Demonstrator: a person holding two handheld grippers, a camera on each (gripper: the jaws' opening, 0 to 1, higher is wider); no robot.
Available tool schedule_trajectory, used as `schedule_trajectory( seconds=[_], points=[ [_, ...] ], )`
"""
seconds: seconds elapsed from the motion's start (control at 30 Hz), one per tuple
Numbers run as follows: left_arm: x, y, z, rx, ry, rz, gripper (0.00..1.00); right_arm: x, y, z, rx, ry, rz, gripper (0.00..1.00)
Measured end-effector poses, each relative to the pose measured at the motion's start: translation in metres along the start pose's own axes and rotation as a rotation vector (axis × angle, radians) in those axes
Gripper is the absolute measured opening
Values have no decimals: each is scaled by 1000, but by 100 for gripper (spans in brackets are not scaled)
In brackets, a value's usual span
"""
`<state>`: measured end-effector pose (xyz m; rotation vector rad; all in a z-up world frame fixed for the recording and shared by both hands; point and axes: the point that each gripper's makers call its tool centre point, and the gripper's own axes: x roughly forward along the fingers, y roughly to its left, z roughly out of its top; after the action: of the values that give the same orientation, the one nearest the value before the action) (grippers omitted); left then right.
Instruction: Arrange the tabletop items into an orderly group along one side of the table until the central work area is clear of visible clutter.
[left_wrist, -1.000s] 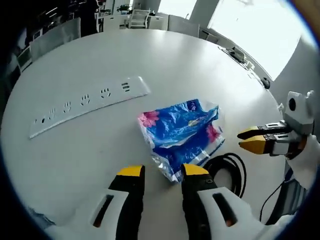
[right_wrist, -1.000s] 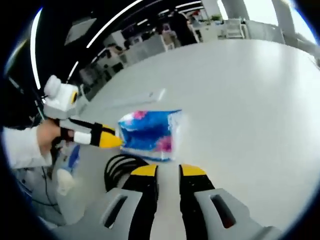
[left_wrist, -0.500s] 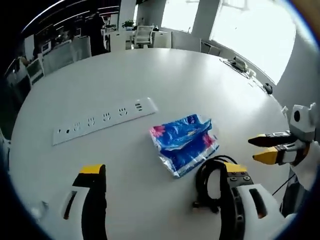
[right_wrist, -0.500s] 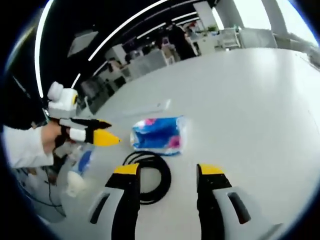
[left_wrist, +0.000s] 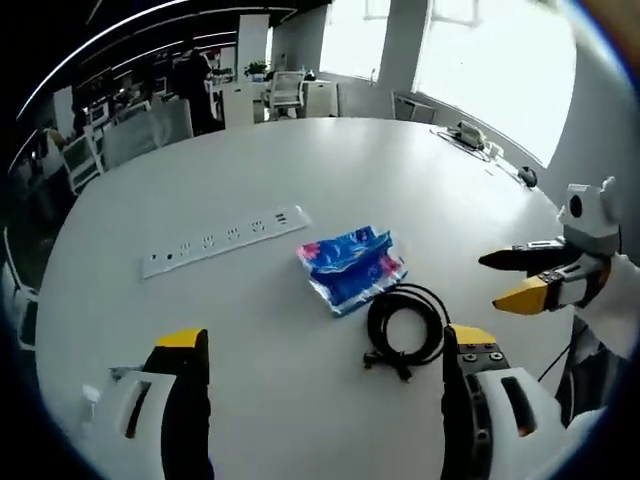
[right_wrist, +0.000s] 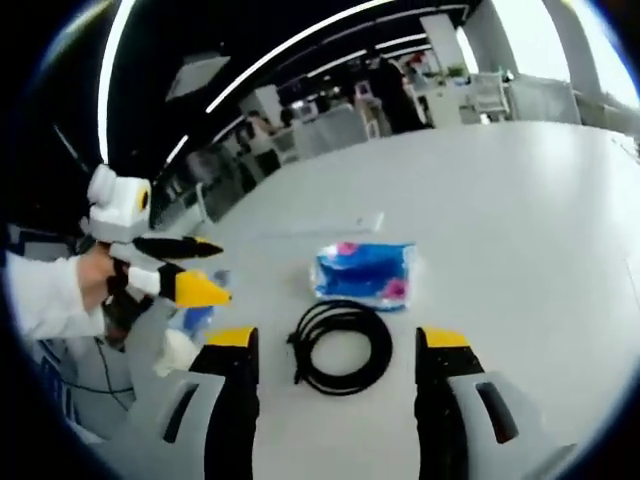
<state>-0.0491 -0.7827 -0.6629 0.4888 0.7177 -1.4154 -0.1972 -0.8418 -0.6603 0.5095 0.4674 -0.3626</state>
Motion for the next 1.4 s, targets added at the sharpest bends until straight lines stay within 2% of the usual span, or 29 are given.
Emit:
schedule_trajectory(
  seconds=[0.2,0.3,0.43,0.6,0.73,0.77,0.87,0.97,1.07,1.2,1.3,1.4],
  points=[
    [-17,27,-1,31,-15,-19,100,-9,17,1,-3,-10,-34,59],
    [-20,38,-7,29,-4,-52,100,-14,15,3,19,-23,-77,59],
    [-23,56,-5,32,-11,-60,99,-16,20,2,29,-18,-98,58],
    [-29,61,-1,-8,-42,-61,99,-11,16,5,12,0,-87,57],
    [-24,69,-7,2,-36,-39,98,0,12,6,23,7,-58,56],
    [-22,71,-9,-6,-33,-33,98,1,12,8,8,0,-50,56],
    [-23,70,-12,-32,-30,-27,97,3,11,6,37,-2,-49,56],
    [-25,68,-18,-28,-30,-21,97,5,19,-3,26,38,-27,56],
    [-21,72,-28,-33,-1,-10,97,10,18,-5,22,41,-16,56],
    [-25,71,-35,-48,1,-9,97,23,18,-11,31,71,-9,55],
    [-23,79,-41,-42,19,-3,96,28,21,-8,32,70,-1,54],
    [-23,86,-40,-50,16,0,96,32,24,-4,28,68,2,54]
  ],
)
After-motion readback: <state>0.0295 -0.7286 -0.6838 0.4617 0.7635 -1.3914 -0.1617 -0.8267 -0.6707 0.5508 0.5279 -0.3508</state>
